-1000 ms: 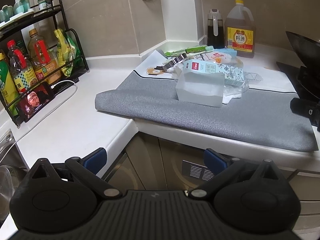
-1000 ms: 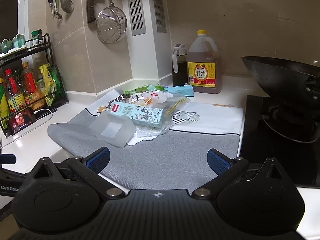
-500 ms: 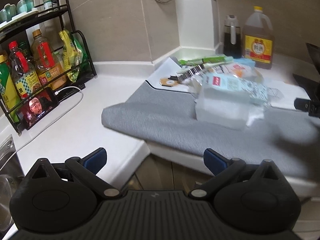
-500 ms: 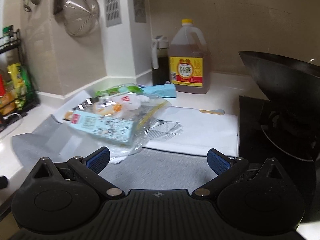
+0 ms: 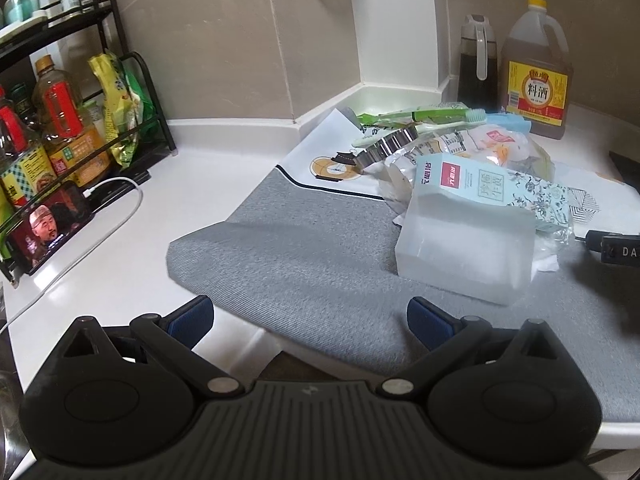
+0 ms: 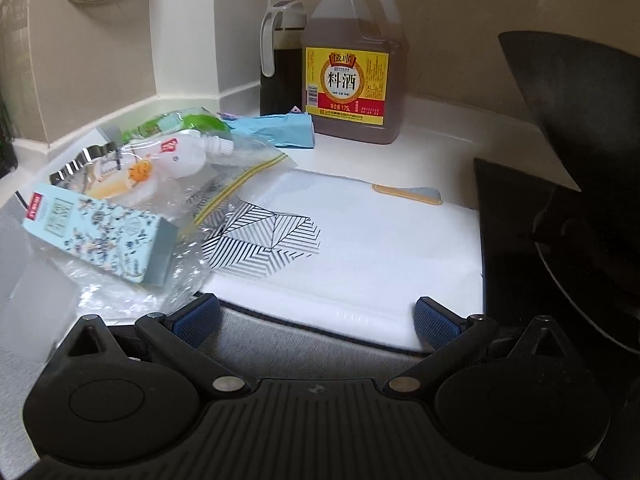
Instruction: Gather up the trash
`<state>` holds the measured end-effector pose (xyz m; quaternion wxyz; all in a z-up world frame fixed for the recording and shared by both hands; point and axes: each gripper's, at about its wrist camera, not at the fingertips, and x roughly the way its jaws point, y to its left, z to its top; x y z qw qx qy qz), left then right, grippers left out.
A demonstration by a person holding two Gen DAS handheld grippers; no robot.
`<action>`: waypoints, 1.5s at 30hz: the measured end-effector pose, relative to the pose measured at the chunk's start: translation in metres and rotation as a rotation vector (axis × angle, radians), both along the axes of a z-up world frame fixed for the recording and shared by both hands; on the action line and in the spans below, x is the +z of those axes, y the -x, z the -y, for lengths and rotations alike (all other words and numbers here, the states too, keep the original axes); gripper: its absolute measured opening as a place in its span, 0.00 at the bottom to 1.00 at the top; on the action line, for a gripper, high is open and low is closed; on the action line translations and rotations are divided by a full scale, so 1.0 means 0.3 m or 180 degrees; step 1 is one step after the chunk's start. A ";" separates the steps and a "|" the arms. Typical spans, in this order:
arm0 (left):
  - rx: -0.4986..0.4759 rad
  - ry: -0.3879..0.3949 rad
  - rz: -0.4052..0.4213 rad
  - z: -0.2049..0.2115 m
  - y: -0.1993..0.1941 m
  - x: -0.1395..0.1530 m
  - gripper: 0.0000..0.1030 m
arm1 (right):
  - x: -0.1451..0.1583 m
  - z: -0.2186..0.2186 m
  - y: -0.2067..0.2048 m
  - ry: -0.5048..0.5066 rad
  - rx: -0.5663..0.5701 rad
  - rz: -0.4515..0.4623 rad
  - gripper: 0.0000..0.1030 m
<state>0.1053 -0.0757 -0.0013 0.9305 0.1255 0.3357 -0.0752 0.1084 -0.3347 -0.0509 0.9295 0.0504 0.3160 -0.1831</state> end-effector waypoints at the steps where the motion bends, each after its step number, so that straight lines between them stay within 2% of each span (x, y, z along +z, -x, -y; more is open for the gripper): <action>1: -0.0004 -0.0004 -0.0009 0.004 -0.007 -0.003 1.00 | -0.005 0.003 -0.017 0.0024 0.0013 -0.0046 1.00; 6: -0.0008 -0.0013 -0.0034 0.024 -0.030 -0.015 1.00 | -0.022 0.014 -0.065 0.0013 0.0013 -0.0087 1.00; 45: -0.0032 -0.0129 -0.0046 0.040 -0.035 -0.017 1.00 | -0.025 0.017 -0.066 -0.0042 0.0016 -0.0076 1.00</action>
